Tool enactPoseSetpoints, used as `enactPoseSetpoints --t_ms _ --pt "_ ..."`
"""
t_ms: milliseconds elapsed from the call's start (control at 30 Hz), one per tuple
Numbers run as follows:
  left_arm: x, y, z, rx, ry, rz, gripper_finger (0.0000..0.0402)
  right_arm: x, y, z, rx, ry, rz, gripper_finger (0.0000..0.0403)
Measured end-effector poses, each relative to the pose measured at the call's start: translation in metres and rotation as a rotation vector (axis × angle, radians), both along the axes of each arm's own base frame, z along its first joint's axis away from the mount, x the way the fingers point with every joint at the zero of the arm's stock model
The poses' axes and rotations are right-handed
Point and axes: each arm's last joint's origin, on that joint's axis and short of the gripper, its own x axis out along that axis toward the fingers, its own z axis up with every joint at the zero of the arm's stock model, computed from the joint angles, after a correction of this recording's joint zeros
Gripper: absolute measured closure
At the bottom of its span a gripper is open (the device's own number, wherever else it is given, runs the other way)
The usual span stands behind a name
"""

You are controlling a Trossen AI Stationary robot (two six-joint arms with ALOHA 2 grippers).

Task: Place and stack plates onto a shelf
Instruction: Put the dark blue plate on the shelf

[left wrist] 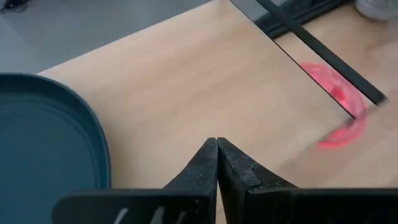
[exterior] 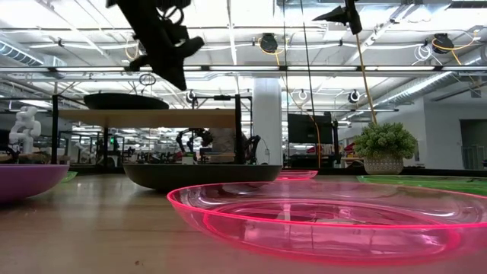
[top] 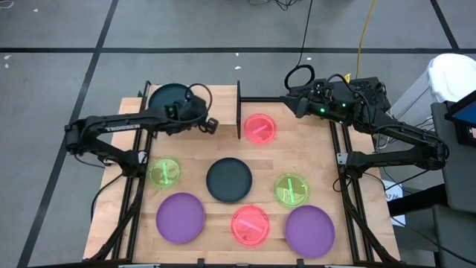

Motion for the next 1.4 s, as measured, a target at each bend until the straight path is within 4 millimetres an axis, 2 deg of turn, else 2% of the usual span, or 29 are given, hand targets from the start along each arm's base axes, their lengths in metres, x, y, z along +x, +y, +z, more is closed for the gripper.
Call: enactPoseSetpoints --t_ms 167,367,900,1400 --pt "0.001 0.016 -0.005 -0.004 -0.016 0.063 0.0397 0.000 0.000 0.001 -0.006 -0.008 -0.003 0.0131" --pt "-0.005 0.024 -0.011 -0.028 0.049 0.099 0.0397 0.000 0.000 0.001 -0.007 -0.007 -0.009 0.0131" --pt "-0.010 0.025 -0.013 -0.023 0.088 0.144 0.0398 0.000 0.000 0.001 -0.009 -0.002 -0.009 0.0131" --pt "-0.018 0.023 -0.018 -0.061 0.110 0.269 0.0398 0.000 0.000 0.001 -0.007 -0.004 -0.010 0.0131"
